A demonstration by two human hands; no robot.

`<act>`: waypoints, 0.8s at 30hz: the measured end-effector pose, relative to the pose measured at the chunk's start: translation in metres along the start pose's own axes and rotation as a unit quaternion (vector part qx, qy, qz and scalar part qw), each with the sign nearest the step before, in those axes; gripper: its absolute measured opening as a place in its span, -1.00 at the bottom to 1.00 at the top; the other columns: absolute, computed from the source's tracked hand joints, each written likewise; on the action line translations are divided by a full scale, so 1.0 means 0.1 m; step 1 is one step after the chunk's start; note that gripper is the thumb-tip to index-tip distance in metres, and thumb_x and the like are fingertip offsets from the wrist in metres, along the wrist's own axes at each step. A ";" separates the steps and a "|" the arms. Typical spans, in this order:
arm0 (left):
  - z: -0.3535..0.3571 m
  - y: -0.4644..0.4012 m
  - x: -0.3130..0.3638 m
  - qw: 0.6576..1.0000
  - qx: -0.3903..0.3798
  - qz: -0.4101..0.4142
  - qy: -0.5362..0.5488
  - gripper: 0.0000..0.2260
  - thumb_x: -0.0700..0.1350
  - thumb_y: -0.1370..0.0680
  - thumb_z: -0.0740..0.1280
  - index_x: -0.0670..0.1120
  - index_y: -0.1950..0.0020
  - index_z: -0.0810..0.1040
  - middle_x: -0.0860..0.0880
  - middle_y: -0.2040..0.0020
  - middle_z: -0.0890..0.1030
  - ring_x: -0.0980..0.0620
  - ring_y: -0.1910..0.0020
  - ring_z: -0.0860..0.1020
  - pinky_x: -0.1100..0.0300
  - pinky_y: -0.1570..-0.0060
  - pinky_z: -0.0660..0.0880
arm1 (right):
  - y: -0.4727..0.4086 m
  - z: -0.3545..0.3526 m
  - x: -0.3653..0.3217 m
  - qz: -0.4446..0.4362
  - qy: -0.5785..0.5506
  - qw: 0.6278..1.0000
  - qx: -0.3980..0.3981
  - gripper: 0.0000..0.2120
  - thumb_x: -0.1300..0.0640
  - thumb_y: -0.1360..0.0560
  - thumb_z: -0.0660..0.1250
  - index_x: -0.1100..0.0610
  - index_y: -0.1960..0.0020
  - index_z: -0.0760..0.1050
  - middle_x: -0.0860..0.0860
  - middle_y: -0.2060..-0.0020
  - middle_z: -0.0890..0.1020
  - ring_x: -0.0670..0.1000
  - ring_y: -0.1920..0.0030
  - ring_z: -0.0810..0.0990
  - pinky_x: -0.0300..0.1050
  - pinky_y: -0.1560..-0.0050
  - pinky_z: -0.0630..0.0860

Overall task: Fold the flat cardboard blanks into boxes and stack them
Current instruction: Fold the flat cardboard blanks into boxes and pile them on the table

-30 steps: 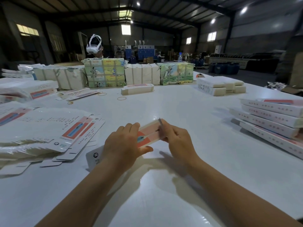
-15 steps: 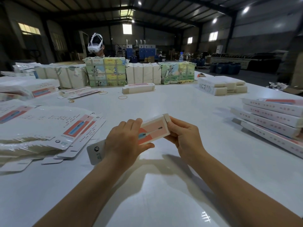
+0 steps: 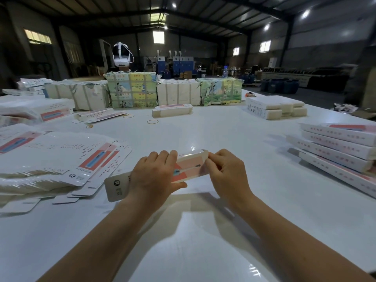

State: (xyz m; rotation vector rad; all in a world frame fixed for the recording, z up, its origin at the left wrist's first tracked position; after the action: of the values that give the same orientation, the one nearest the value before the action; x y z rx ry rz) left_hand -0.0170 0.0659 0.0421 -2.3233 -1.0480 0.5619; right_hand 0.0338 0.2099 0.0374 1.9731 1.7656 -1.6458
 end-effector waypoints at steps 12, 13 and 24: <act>-0.02 0.01 0.05 1.000 -0.020 -0.002 0.022 -0.31 0.18 -0.09 0.62 -0.24 -0.03 0.60 -0.12 0.25 0.62 -0.10 0.37 0.56 0.08 0.44 0.53 | 0.03 -0.05 -0.09 -0.068 0.080 0.993 0.049 -0.78 0.24 -0.53 0.32 0.18 0.27 0.62 0.04 0.40 0.44 0.05 0.39 0.44 -0.17 0.35 0.32; -0.02 0.01 0.05 1.000 -0.019 -0.002 0.022 -0.32 0.18 -0.09 0.62 -0.23 -0.02 0.60 -0.12 0.25 0.62 -0.10 0.37 0.56 0.09 0.44 0.54 | 0.02 -0.05 -0.08 -0.065 0.071 0.994 0.046 -0.80 0.22 -0.53 0.33 0.15 0.24 0.64 0.03 0.40 0.44 0.03 0.38 0.45 -0.19 0.33 0.33; -0.03 0.00 0.05 0.999 -0.027 -0.024 0.031 -0.32 0.28 -0.22 0.51 -0.16 -0.14 0.55 -0.07 0.12 0.62 -0.05 0.25 0.58 0.14 0.33 0.53 | 0.01 0.00 -0.09 -0.050 0.063 0.997 0.018 -0.87 0.22 -0.53 0.32 0.14 0.04 0.65 -0.03 0.28 0.46 -0.08 0.34 0.43 -0.41 0.30 0.32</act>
State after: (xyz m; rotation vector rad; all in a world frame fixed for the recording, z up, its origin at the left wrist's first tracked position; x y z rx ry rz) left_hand -0.0122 0.0694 0.0433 -2.3401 -1.1000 0.4440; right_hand 0.0358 0.2031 0.0428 2.0808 1.9199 -1.6255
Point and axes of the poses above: each hand's wrist, its own y-axis away from the middle knuckle, its own z-axis out of the palm, x = y × z, the point moved 8 cm from there along -y, towards the middle knuckle
